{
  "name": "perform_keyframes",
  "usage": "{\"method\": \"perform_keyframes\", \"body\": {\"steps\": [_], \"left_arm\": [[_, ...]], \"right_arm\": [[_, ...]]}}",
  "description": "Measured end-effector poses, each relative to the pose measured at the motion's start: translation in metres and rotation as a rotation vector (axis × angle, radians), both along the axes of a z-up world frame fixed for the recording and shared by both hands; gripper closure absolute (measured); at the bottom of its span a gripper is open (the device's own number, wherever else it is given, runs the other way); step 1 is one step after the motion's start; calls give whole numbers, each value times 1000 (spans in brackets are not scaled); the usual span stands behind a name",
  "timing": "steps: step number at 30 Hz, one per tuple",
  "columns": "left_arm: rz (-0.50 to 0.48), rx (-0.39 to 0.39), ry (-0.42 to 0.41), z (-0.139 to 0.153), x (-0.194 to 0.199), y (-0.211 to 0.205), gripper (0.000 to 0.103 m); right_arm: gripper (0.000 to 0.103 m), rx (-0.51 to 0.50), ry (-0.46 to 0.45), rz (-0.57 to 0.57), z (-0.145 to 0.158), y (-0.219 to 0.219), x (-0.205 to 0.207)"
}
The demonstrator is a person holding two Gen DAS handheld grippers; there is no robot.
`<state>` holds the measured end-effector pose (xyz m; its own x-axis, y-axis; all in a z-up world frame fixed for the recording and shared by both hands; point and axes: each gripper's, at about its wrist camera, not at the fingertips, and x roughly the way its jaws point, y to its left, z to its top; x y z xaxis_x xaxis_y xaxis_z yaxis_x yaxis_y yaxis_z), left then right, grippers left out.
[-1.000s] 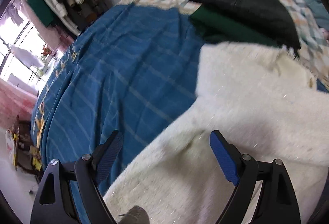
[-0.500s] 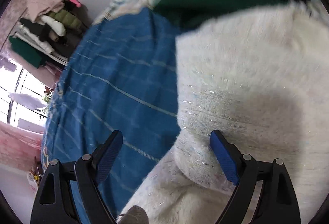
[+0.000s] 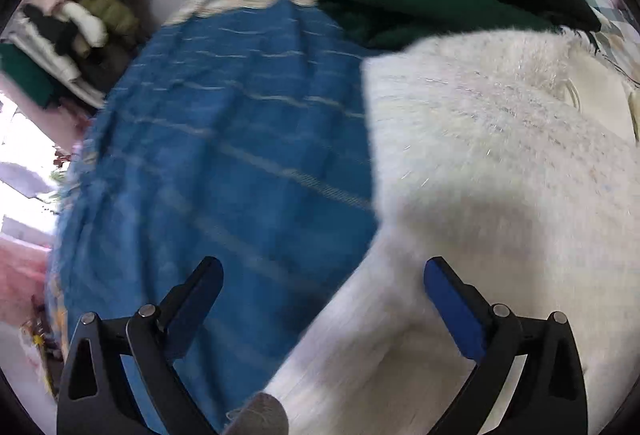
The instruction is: Fold large clothes
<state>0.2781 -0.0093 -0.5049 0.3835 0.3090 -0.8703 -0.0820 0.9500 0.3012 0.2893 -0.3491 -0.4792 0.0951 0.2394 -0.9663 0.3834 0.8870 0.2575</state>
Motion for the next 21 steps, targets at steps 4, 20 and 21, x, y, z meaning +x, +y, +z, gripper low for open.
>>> {"method": "perform_keyframes", "body": {"steps": [4,20,21], "left_arm": [[54,93,27,6,-54,12,0],[33,272,135,-60,-100,-4,0],[41,278,144,-58,-99,-4,0]], "right_arm": [[55,123,88,54,-24,53,-40],[68,-33,68,18,-30,48,-39],[66,-96,74,16,-22,29,-36]]}}
